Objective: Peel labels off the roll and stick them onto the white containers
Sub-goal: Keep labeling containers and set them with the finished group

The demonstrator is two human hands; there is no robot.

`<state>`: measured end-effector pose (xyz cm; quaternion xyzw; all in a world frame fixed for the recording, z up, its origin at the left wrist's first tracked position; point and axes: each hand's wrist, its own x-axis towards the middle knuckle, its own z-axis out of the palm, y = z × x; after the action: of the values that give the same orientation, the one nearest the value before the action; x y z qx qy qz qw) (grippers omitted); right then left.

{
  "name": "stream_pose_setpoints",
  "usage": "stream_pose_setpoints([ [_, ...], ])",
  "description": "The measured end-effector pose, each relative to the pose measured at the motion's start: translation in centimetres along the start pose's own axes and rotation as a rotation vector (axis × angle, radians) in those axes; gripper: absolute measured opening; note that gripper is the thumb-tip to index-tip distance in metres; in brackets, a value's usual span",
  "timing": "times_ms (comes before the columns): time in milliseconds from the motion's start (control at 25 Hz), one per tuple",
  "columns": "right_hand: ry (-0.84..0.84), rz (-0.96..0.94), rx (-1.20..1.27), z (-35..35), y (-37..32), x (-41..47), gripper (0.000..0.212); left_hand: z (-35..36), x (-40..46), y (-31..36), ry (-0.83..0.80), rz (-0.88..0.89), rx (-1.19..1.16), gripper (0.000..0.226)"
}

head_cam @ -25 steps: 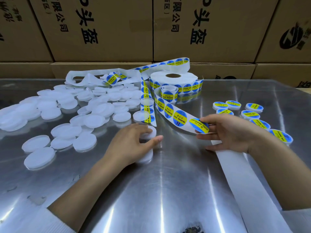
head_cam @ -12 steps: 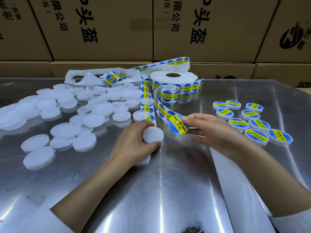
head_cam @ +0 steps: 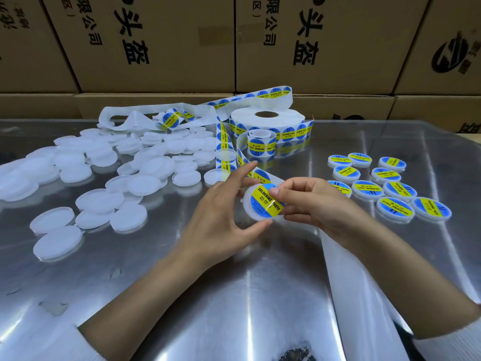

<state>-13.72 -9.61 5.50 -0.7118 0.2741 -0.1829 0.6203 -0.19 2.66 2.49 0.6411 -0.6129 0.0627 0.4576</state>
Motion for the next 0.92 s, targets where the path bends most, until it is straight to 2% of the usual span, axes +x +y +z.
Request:
stream_pose_setpoints([
  [920,0.02,-0.027,0.004,0.52,-0.08,-0.08,0.018,0.0,-0.04,0.69,0.03,-0.032,-0.045,0.084],
])
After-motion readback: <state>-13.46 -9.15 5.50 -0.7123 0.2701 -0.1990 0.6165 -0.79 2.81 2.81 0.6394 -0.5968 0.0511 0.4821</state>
